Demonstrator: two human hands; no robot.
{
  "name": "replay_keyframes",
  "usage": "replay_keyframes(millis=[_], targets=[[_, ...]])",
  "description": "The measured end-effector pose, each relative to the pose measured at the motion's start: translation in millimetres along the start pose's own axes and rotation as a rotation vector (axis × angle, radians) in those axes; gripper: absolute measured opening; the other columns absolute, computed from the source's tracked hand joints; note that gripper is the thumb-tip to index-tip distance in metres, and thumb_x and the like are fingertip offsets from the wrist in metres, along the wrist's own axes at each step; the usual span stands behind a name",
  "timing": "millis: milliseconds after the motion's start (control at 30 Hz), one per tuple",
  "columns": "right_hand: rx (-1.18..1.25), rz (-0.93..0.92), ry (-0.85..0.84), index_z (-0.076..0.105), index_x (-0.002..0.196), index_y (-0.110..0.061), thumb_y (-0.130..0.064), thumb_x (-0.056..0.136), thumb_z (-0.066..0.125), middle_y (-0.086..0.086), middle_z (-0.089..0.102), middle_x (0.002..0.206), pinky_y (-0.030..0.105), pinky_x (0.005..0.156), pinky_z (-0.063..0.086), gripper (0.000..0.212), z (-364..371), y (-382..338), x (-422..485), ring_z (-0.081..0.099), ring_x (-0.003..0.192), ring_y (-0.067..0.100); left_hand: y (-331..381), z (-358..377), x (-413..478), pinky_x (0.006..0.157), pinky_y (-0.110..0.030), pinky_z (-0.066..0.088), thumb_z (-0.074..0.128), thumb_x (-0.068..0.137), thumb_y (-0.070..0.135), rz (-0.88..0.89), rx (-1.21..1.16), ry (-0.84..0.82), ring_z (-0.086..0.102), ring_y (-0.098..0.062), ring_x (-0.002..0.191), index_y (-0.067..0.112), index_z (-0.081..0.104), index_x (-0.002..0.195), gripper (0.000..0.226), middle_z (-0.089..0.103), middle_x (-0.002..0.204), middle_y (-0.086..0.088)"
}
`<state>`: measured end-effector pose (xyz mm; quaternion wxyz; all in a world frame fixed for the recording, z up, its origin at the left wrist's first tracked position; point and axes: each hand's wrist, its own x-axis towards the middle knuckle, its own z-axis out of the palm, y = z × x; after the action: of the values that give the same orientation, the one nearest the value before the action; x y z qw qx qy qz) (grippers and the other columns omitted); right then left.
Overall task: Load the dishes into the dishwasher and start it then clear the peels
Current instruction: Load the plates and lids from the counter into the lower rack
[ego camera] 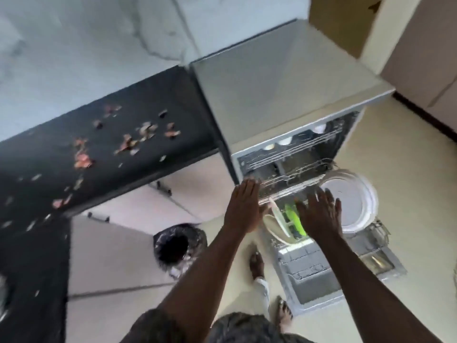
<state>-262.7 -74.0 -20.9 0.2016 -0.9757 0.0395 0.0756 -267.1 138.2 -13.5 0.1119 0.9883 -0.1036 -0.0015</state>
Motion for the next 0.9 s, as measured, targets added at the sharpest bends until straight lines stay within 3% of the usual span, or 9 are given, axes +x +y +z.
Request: replay_keyframes(millis=[100, 200, 333, 500, 633, 767, 900], targets=[[-0.005, -0.151, -0.007, 0.052, 0.143, -0.009, -0.052, 0.097, 0.035, 0.022, 0.044, 0.152, 0.061, 0.118, 0.018, 0.065, -2.5, -47.2, -9.6, 0.032, 0.145, 0.041, -21.2, -26.0, -40.7, 0.113, -0.049, 0.038, 0.053, 0.093, 0.050, -0.123, 0.003, 0.043, 0.040, -0.037, 0.142, 0.003, 0.047, 0.142, 0.068, 0.048, 0.149, -0.019], [-0.063, -0.293, -0.020, 0.053, 0.141, -0.012, -0.047, 0.099, 0.041, 0.020, 0.044, 0.151, 0.060, 0.117, 0.020, 0.056, 1.7, -90.6, -15.3, 0.034, 0.144, 0.040, -44.3, -44.3, -69.5, 0.118, -0.051, 0.030, 0.034, 0.093, 0.058, -0.278, -0.017, 0.017, 0.031, -0.036, 0.148, 0.000, 0.044, 0.146, 0.079, 0.040, 0.156, -0.019], [-0.142, -0.473, -0.017, 0.058, 0.134, -0.012, -0.056, 0.095, 0.031, 0.019, 0.053, 0.142, 0.059, 0.112, 0.030, 0.065, 17.1, -153.1, -27.4, 0.045, 0.136, 0.041, -80.1, -64.8, -113.6, 0.122, -0.049, 0.021, 0.017, 0.092, 0.069, -0.449, -0.052, 0.049, 0.020, -0.033, 0.152, 0.003, 0.037, 0.152, 0.091, 0.029, 0.162, -0.017], [-0.162, -0.652, -0.090, 0.046, 0.148, -0.016, -0.052, 0.102, 0.041, 0.015, 0.039, 0.158, 0.057, 0.118, 0.022, 0.059, 43.2, -243.2, -59.8, 0.030, 0.148, 0.037, -134.6, -94.0, -184.5, 0.124, -0.047, 0.013, -0.015, 0.082, 0.079, -0.621, -0.069, 0.132, 0.020, -0.034, 0.152, 0.003, 0.035, 0.153, 0.115, 0.029, 0.161, -0.018], [-0.170, -0.794, -0.149, 0.042, 0.151, -0.016, -0.055, 0.103, 0.031, 0.013, 0.033, 0.161, 0.057, 0.120, 0.020, 0.063, 71.9, -319.4, -92.6, 0.025, 0.150, 0.036, -185.1, -114.9, -246.2, 0.124, -0.042, 0.006, -0.013, 0.083, 0.079, -0.739, -0.085, 0.194, 0.013, -0.030, 0.154, 0.005, 0.032, 0.155, 0.112, 0.024, 0.164, -0.015], [-0.162, -0.927, -0.159, 0.047, 0.146, -0.014, -0.058, 0.097, 0.021, 0.015, 0.039, 0.157, 0.059, 0.119, 0.023, 0.071, 105.4, -403.8, -124.0, 0.031, 0.147, 0.038, -251.8, -129.0, -301.4, 0.123, -0.047, 0.015, -0.006, 0.088, 0.077, -0.834, -0.076, 0.223, 0.020, -0.032, 0.153, 0.004, 0.038, 0.150, 0.106, 0.032, 0.160, -0.017], [-0.175, -0.992, -0.168, 0.050, 0.144, -0.014, -0.050, 0.102, 0.037, 0.016, 0.042, 0.156, 0.058, 0.118, 0.024, 0.057, 138.6, -479.3, -151.0, 0.033, 0.146, 0.038, -313.7, -143.8, -344.6, 0.124, -0.047, 0.016, -0.008, 0.087, 0.076, -0.909, -0.061, 0.254, 0.019, -0.032, 0.153, 0.004, 0.038, 0.150, 0.106, 0.032, 0.160, -0.016]])
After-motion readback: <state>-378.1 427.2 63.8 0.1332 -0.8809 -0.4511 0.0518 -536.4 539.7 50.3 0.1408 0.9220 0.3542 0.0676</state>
